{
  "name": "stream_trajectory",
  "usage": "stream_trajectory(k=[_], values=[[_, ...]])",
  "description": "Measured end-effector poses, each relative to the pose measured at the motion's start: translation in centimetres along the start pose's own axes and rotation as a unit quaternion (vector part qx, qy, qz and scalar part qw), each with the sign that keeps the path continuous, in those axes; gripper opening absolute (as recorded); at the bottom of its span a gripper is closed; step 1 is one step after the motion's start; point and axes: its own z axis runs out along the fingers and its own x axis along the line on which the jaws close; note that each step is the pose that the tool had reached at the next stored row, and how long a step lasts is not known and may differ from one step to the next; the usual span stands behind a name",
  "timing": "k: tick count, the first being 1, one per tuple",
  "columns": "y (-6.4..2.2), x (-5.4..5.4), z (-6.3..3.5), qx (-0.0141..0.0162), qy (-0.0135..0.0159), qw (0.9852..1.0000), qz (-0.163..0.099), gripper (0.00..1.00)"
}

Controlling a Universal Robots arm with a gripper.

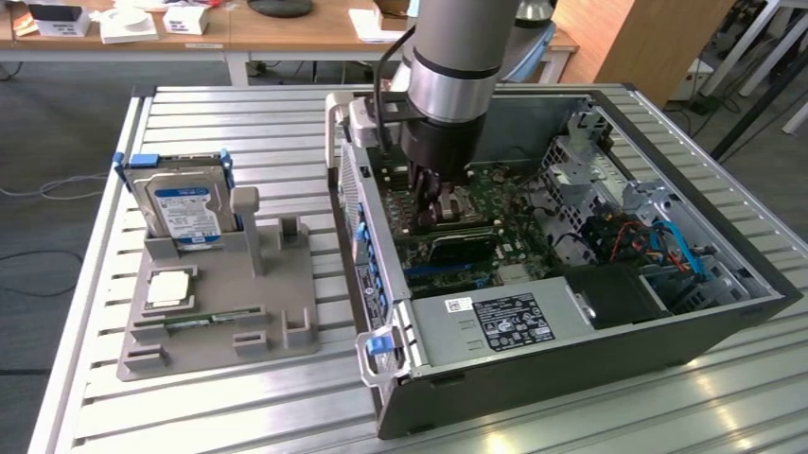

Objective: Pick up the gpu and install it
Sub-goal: 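Press down on the gpu until it lock into place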

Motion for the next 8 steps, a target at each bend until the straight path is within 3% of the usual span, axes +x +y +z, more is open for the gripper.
stream_trajectory(k=[8], values=[[0.07,-0.03,0.41,0.0,0.0001,1.0,0.0,0.11]])
